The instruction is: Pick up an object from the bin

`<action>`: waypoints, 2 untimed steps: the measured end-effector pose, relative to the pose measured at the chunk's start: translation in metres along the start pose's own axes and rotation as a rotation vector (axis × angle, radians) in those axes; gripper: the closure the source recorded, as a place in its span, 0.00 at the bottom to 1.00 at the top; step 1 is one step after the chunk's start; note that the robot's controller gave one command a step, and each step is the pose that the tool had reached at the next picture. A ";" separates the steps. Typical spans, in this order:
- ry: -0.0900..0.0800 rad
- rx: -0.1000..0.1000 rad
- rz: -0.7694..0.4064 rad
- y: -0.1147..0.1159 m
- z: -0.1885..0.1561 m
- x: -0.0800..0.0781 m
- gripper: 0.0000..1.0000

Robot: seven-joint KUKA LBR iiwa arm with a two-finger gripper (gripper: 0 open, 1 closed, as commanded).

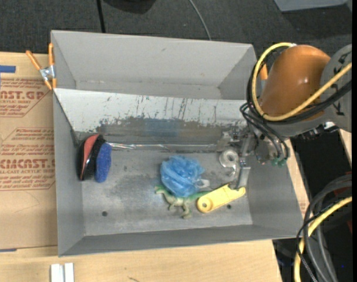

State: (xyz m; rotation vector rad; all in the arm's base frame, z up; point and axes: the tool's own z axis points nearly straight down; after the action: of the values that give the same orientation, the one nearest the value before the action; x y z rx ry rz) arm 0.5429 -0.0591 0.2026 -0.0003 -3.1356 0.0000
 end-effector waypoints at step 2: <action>-0.007 0.002 -0.070 0.034 0.027 0.012 0.00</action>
Offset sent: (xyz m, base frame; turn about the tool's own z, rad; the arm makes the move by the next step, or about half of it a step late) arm -0.0250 0.0638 -0.0532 -0.1296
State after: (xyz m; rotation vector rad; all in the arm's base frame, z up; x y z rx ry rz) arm 0.5304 -0.0254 0.1760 0.1091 -3.1409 0.0023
